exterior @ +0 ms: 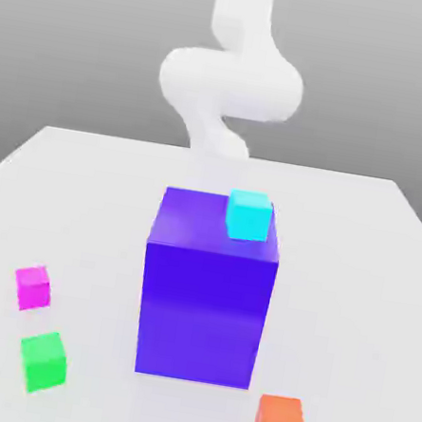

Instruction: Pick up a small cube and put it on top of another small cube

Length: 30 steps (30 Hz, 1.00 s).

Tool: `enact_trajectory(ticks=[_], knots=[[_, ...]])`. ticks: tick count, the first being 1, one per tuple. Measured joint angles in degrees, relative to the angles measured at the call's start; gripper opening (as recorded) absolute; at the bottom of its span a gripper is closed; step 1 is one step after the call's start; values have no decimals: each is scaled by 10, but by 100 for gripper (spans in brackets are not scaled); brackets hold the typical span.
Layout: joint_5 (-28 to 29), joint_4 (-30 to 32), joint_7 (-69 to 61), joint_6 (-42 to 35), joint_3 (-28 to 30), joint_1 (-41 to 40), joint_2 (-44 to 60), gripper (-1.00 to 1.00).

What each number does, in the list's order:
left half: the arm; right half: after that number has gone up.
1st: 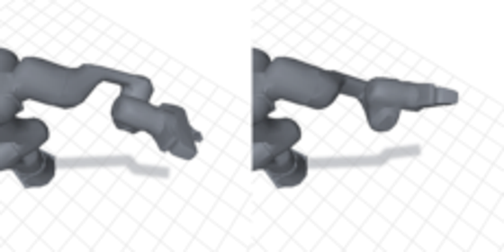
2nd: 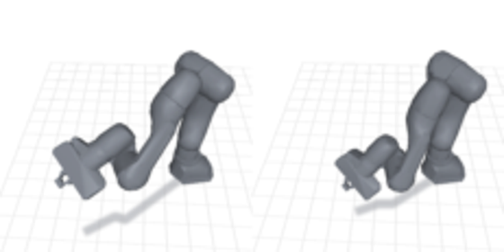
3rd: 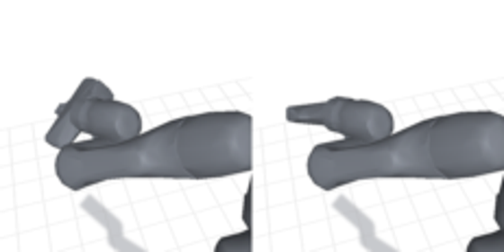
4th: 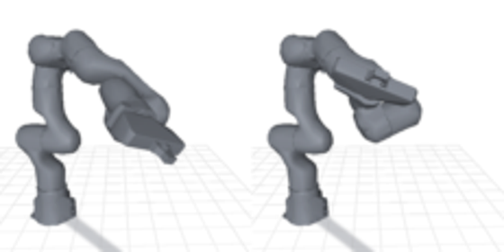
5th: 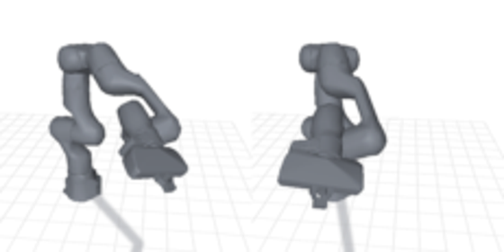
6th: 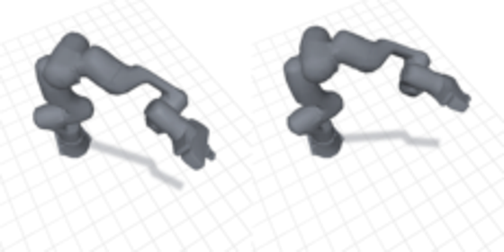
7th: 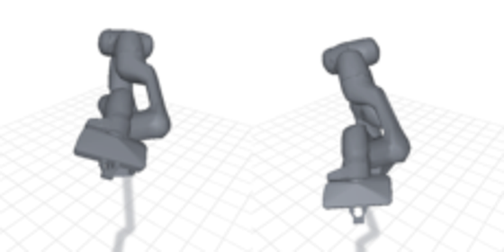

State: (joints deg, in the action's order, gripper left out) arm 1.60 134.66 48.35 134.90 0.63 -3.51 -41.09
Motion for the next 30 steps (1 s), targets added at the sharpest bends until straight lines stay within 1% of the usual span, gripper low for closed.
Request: enact_trajectory(ticks=[9,13,16,19,22,26,29,30], knots=[[49,106,86,115,48,-124,177,0],[57,152,113,165,80,-170,253,0],[52,187,126,204,109,-199,311,0],[28,223,125,243,138,-226,369,0],[-30,254,99,282,148,-268,428,0],[-112,248,44,344,92,-300,512,0],[-144,236,19,394,40,-345,573,0],[-146,234,17,403,31,-354,584,-100]])
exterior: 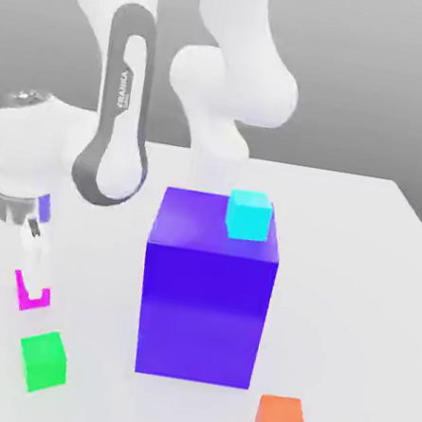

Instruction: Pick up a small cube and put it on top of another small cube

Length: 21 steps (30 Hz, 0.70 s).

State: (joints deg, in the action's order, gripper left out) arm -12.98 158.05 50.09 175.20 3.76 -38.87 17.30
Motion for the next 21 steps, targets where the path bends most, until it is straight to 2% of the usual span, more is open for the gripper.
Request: enact_trajectory(ticks=[8,14,21], knots=[[10,3,8,-13,9,7,-16,-100],[100,24,80,-106,59,40,-131,-100],[122,-58,251,-198,22,134,-142,-100]])
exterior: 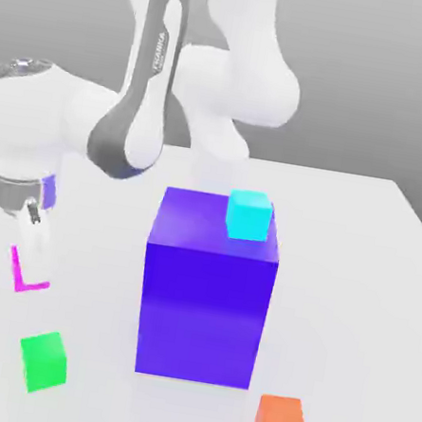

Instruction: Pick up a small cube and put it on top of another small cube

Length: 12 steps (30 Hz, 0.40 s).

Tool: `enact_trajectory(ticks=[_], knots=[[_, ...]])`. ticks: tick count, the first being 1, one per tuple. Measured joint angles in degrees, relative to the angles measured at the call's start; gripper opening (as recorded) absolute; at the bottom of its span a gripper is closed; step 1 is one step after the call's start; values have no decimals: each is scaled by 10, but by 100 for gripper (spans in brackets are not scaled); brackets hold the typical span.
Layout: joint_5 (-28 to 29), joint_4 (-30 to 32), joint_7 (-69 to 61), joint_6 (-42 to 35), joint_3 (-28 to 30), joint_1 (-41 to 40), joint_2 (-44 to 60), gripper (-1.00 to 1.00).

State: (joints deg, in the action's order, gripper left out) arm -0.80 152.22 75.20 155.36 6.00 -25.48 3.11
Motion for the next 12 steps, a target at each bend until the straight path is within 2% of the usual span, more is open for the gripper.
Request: enact_trajectory(ticks=[3,8,9,12], knots=[[2,-40,75,-38,-17,40,2,-100],[-12,-57,88,30,-23,43,87,-100],[-15,-58,86,44,-24,43,102,100],[-15,-58,86,44,-24,43,102,100]])
